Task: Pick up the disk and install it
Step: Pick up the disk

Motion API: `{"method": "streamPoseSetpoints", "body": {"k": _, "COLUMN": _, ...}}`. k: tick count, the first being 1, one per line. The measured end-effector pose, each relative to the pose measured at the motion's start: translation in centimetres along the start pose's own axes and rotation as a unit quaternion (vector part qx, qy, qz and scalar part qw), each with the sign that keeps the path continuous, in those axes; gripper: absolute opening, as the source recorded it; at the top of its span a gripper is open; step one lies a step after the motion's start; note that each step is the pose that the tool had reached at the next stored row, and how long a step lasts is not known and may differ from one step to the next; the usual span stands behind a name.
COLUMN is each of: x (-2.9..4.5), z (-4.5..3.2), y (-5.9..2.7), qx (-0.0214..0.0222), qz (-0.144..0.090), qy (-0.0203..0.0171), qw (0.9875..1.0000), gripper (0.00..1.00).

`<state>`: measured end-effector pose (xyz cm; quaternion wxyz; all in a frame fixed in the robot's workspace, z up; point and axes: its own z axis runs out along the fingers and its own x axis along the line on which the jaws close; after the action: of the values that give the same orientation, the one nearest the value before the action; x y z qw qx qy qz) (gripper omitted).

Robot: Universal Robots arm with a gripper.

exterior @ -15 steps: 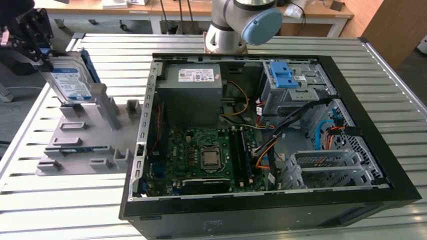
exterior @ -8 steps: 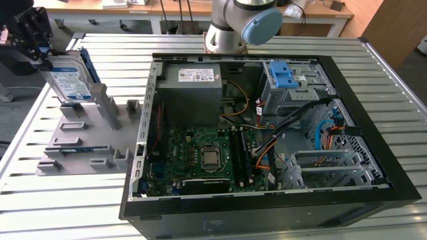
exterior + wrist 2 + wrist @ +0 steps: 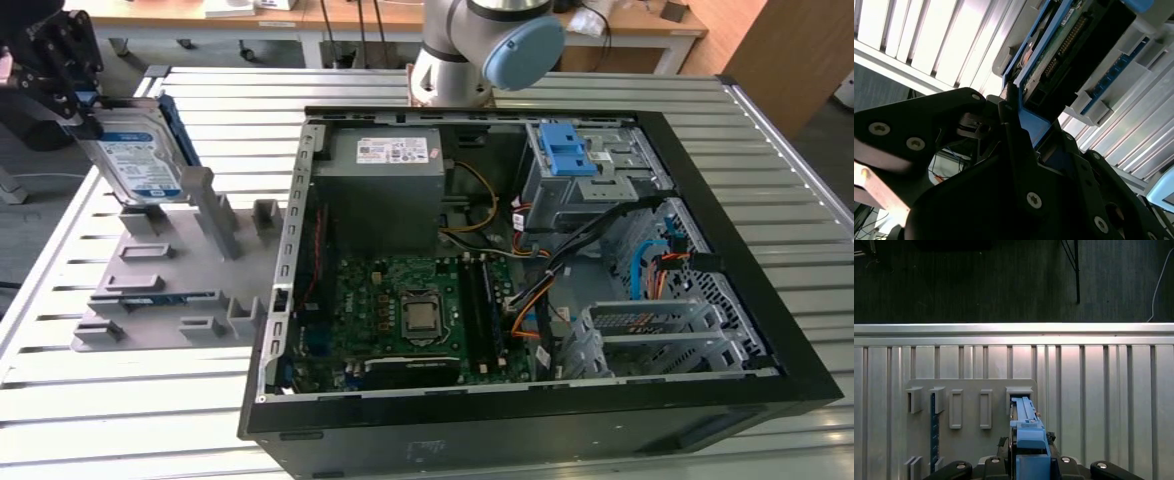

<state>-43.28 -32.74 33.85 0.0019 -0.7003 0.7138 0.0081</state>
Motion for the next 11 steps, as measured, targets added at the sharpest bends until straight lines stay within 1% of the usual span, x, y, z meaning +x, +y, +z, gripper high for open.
{"method": "streamPoseSetpoints", "body": {"k": 11, "x": -0.02, "z": -0.85, "y": 0.02, "qx": 0.0001, "qz": 0.000, "qy": -0.0001, "qw": 1.0000, "gripper": 0.36}}
